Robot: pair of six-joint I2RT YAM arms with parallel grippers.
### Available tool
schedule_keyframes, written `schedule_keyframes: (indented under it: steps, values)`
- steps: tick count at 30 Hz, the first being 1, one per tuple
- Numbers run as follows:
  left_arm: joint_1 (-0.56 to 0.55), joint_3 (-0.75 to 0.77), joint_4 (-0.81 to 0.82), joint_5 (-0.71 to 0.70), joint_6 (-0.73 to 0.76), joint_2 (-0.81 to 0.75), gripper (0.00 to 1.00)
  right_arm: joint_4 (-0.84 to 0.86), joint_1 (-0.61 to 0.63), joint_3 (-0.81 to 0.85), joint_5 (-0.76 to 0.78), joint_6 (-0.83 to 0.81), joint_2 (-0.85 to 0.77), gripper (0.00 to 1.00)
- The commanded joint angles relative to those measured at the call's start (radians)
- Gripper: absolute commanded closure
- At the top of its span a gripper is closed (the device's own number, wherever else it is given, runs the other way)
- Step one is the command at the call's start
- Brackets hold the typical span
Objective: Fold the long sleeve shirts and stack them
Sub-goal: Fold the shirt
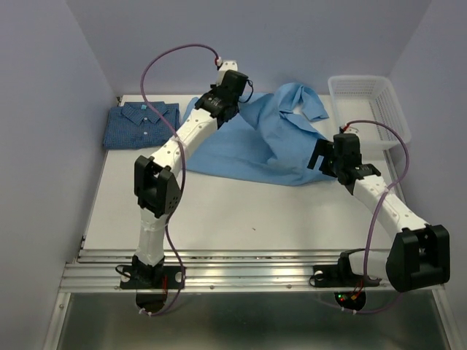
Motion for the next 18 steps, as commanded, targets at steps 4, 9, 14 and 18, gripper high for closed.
schedule_keyframes:
  steps: [4, 9, 14, 18]
  values:
    - [-0.004, 0.429, 0.03, 0.035, 0.261, 0.189, 1.0, 0.109, -0.004, 0.003, -0.095, -0.027, 0.027, 0.0]
    - [-0.004, 0.416, 0.23, 0.152, 0.418, 0.189, 1.0, 0.156, -0.004, 0.01, -0.145, -0.032, 0.08, 0.0]
    - [-0.004, 0.446, 0.321, 0.187, 0.501, 0.212, 1.0, 0.182, -0.004, 0.047, -0.275, -0.047, 0.149, 0.0]
    - [-0.002, 0.485, 0.359, 0.173, 0.503, 0.22, 1.0, 0.361, -0.004, 0.03, -0.568, -0.024, 0.224, 0.0]
